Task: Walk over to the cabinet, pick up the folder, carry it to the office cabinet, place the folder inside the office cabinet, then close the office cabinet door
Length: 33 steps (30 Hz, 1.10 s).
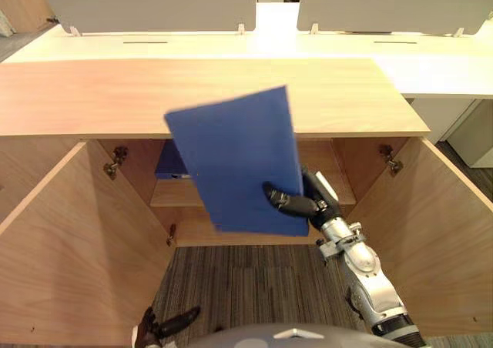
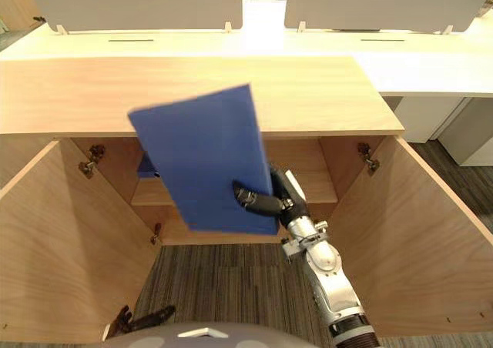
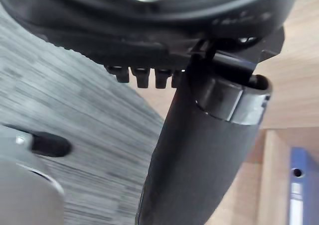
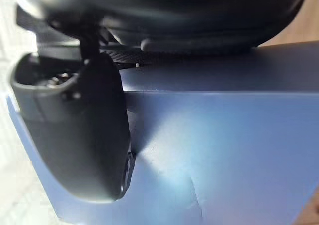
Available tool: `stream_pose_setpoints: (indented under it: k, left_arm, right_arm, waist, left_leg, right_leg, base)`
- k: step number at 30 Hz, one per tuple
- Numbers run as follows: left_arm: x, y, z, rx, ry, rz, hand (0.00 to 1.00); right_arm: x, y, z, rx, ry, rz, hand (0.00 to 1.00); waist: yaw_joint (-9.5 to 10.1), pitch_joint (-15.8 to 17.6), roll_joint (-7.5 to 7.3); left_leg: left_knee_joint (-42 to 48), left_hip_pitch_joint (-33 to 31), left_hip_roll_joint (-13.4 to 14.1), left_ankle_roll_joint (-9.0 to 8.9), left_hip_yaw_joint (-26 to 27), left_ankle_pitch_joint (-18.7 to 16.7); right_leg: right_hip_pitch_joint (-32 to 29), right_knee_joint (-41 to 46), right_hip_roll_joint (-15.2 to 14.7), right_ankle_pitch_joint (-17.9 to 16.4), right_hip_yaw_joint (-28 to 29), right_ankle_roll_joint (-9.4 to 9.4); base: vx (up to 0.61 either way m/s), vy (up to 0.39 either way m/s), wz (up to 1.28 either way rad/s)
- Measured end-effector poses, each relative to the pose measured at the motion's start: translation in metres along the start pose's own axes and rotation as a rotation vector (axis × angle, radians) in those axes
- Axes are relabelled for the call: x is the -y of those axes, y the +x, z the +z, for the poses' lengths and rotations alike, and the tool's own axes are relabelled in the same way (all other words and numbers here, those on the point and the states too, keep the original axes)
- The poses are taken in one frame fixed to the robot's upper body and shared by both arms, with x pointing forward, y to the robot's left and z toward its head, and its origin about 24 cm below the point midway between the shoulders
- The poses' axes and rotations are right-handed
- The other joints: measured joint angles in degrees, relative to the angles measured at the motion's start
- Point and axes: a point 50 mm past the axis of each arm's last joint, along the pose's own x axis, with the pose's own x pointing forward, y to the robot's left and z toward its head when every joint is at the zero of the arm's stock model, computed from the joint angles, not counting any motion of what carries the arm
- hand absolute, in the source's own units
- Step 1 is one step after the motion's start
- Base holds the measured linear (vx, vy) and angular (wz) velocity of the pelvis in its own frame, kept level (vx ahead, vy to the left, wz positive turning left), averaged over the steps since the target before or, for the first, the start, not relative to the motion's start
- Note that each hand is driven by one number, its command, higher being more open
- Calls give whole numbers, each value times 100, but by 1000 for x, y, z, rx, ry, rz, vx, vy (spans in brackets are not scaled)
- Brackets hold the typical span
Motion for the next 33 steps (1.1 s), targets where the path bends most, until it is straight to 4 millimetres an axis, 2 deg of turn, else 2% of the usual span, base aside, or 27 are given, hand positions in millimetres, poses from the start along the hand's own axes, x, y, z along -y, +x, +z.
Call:
stream_pose_setpoints:
  k: [4,7,9,10,12,13,14,17,18,21,23,27,31,33]
  left_arm:
    - [-7,1,-9,-48,71,5,100]
    - [-1,6,-1,-33,127,-27,100]
    - [12,14,22,29,142,-64,100]
    - [16,16,28,46,148,-75,100]
    - [33,20,52,120,168,-124,100]
    - [37,21,57,139,169,-134,100]
    - [44,22,68,173,172,-152,100]
    - [62,22,94,258,180,-198,100]
    - [69,21,104,294,176,-216,100]
    - [78,17,119,358,162,-245,100]
    - [83,14,130,403,134,-260,100]
    - [94,6,153,486,100,-292,100]
    - [105,-16,165,591,49,-351,100]
    - [114,-28,168,632,22,-395,100]
  right_arm:
    - [-5,-5,-19,-108,-128,81,0]
    - [-8,-3,-22,-138,-247,145,0]
    - [-5,10,-17,-126,-331,175,0]
    - [-3,13,-16,-123,-354,175,0]
    - [5,27,-3,-86,-411,165,0]
    - [6,30,1,-73,-421,158,0]
    - [9,36,7,-51,-435,143,0]
    - [14,47,20,-6,-443,97,0]
    - [16,49,24,11,-429,73,0]
    - [15,53,29,38,-367,26,0]
    - [14,55,36,78,-262,-13,0]
    - [19,55,65,228,-18,-126,0]
    - [50,49,100,405,194,-297,0]
    - [77,47,120,497,295,-418,0]
  waist:
    - [5,67,40]
    - [22,204,98]
    - [30,614,132]
    - [37,708,153]
    - [34,1065,294]
    - [32,1162,320]
    - [25,1328,331]
    - [20,1653,329]
    - [24,1761,331]
    - [46,1894,312]
    - [94,2017,313]
    - [190,2090,321]
    - [314,2169,368]
    - [427,2182,392]
  left_leg:
    - [0,-117,1,-1,8,2]
    - [99,-502,15,-9,60,-17]
    - [636,-943,55,25,95,-200]
    - [836,-1107,73,41,91,-276]
    - [1629,-1745,182,87,71,-552]
    - [1759,-1858,197,95,63,-586]
    - [1996,-2077,219,100,56,-644]
    - [2695,-2755,253,118,-1,-892]
    - [2991,-3052,271,109,-33,-990]
    - [3581,-3616,341,88,-51,-1233]
    - [4061,-4027,401,65,-63,-1414]
    - [4695,-4765,465,40,-137,-1595]
    - [5042,-5241,476,41,-295,-1693]
    - [5117,-5386,452,46,-352,-1713]
  right_leg:
    - [-129,3,2,1,13,-1]
    - [-532,84,5,2,80,-2]
    - [-853,333,2,6,143,-6]
    - [-954,415,2,5,150,-7]
    - [-1444,852,44,-15,176,-33]
    - [-1539,944,49,-28,177,-52]
    - [-1765,1156,47,-83,178,-98]
    - [-2488,1986,-3,-423,177,-70]
    - [-2810,2370,-28,-560,176,-71]
    - [-3400,3026,-82,-849,172,-69]
    - [-3818,3510,-91,-1069,173,-91]
    - [-4556,4217,-104,-1330,146,-117]
    - [-4911,4498,-135,-1464,13,-156]
    - [-5014,4559,-174,-1504,-35,-152]
  base:
    - [-11,0,-1]
    - [-14,6,-7]
    - [-24,11,-10]
    - [-44,15,-9]
    - [-78,31,-9]
    - [-109,40,-9]
    - [-91,19,-7]
    - [-112,2,3]
    - [-130,-12,11]
    - [-155,-32,0]
    - [-174,-44,-5]
    - [-107,-32,5]
    - [-30,-6,16]
    - [30,20,13]
